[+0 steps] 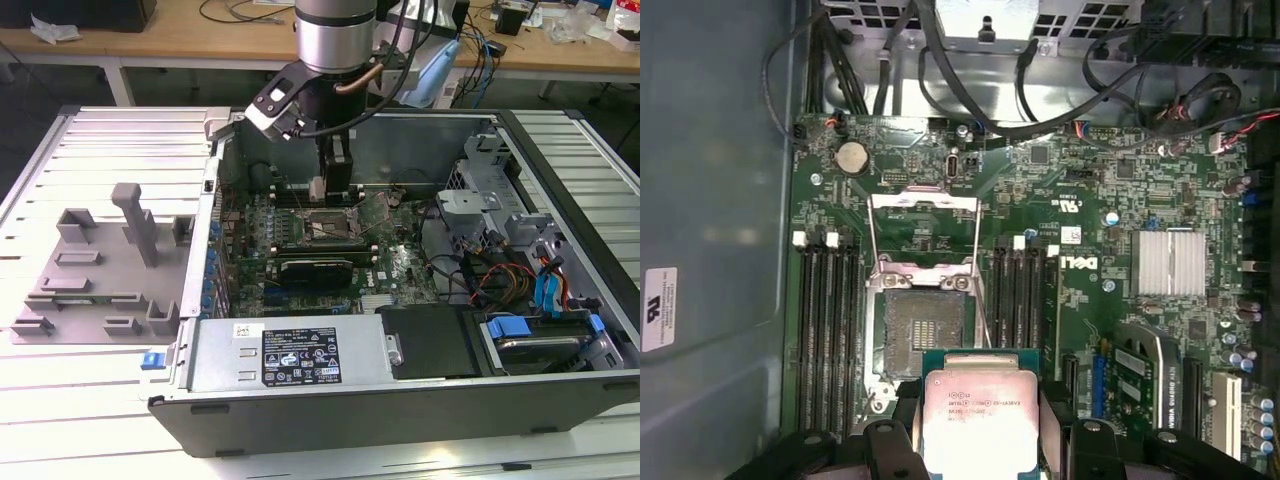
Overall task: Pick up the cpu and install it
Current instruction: 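Place the cpu into insertion slot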
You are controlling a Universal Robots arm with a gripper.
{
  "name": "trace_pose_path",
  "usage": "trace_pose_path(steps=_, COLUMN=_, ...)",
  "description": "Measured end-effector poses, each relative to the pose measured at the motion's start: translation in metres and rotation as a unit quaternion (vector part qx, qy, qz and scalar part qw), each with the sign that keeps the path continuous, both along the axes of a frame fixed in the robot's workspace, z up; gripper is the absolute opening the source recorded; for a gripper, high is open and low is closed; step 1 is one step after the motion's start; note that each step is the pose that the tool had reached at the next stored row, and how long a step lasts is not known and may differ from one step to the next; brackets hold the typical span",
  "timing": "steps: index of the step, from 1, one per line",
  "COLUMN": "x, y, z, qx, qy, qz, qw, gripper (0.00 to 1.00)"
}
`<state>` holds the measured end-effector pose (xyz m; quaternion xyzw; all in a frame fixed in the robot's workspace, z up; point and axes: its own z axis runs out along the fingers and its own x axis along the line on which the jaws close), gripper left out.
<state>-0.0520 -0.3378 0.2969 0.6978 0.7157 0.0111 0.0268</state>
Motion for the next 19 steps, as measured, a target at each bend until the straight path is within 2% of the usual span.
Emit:
trace_pose_path(steps=1, x=0.0, y=0.0016, z=-0.0004, qx=0.0001, qy=0.0, qz=0.0, qw=1.0, gripper=0.55)
trace_pose_path(steps=9, x=0.0, y=0.0048, z=-0.0017, qx=0.0001, qy=0.0, qz=0.0, qw=1.0, gripper=0.55)
trace_pose_path(steps=12, x=0.0, y=0.0074, z=-0.0034, qx=0.0001, qy=0.0, qz=0.0, qw=1.0, gripper=0.55)
trace_pose_path(steps=19, x=0.0, y=0.0134, z=-0.0131, qx=0.0001, qy=0.0, qz=0.0, qw=1.0, gripper=0.55)
